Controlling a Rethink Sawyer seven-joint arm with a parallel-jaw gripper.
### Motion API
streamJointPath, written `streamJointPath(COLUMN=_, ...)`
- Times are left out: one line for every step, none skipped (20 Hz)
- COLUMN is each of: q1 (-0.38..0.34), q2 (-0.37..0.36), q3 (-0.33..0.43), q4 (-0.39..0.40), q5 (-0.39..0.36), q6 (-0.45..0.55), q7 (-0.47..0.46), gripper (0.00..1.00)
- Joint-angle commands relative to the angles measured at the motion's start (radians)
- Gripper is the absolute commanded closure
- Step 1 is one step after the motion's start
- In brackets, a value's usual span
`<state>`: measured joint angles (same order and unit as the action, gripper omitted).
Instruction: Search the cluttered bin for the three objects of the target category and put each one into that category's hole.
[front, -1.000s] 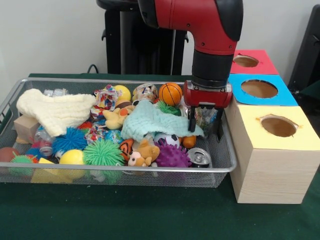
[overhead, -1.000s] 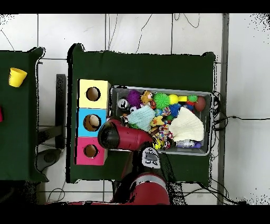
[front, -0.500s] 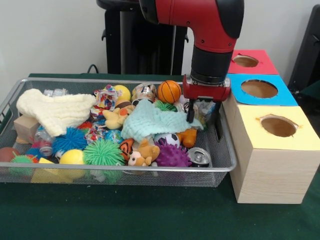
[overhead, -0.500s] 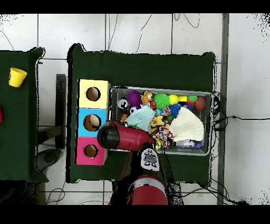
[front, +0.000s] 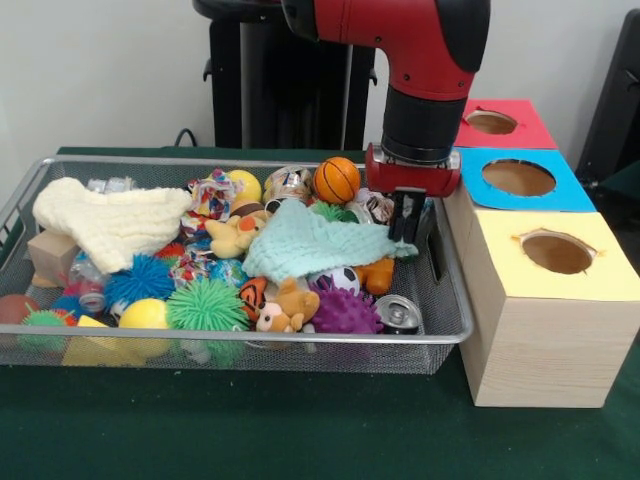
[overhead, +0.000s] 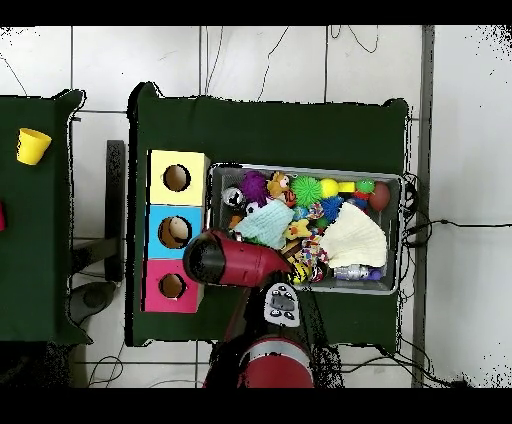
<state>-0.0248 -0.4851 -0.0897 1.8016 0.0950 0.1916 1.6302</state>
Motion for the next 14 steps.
streamJointPath(q1=0.003, q2=0.050, q3=0.006, q4=0.079, q5=0.010, q6=0.183, q7=0.164, gripper=1.00)
streamJointPath(q1=0.000, q2=0.049, q3=0.009, q4=0.081, q5=0.008, q6=0.181, q7=0.162, gripper=1.00)
streamJointPath(q1=0.002, q2=0.048, q3=0.008, q4=0.081, q5=0.008, q6=0.180, q7=0.162, gripper=1.00)
streamJointPath(q1=0.003, q2=0.047, q3=0.007, q4=0.082, q5=0.006, q6=0.178, q7=0.162, gripper=1.00)
streamJointPath(q1=0.005, q2=0.046, q3=0.007, q4=0.083, q5=0.005, q6=0.178, q7=0.162, gripper=1.00)
streamJointPath(q1=0.006, q2=0.044, q3=0.007, q4=0.085, q5=0.005, q6=0.178, q7=0.162, gripper=1.00)
streamJointPath(q1=0.008, q2=0.043, q3=0.007, q4=0.086, q5=0.004, q6=0.178, q7=0.162, gripper=1.00)
streamJointPath(q1=0.000, q2=0.040, q3=0.017, q4=0.098, q5=0.006, q6=0.172, q7=0.162, gripper=1.00)
streamJointPath(q1=-0.002, q2=0.038, q3=0.022, q4=0.101, q5=0.005, q6=0.160, q7=0.162, gripper=1.00)
streamJointPath(q1=-0.004, q2=0.038, q3=0.024, q4=0.096, q5=-0.003, q6=0.141, q7=0.155, gripper=1.00)
streamJointPath(q1=-0.005, q2=0.031, q3=0.025, q4=0.087, q5=-0.008, q6=0.138, q7=0.146, gripper=1.00)
streamJointPath(q1=-0.005, q2=0.016, q3=0.024, q4=0.083, q5=-0.002, q6=0.173, q7=0.145, gripper=1.00)
streamJointPath(q1=-0.003, q2=-0.006, q3=0.023, q4=0.079, q5=0.000, q6=0.200, q7=0.141, gripper=1.00)
streamJointPath(q1=-0.007, q2=-0.029, q3=0.016, q4=0.064, q5=-0.005, q6=0.238, q7=0.125, gripper=1.00)
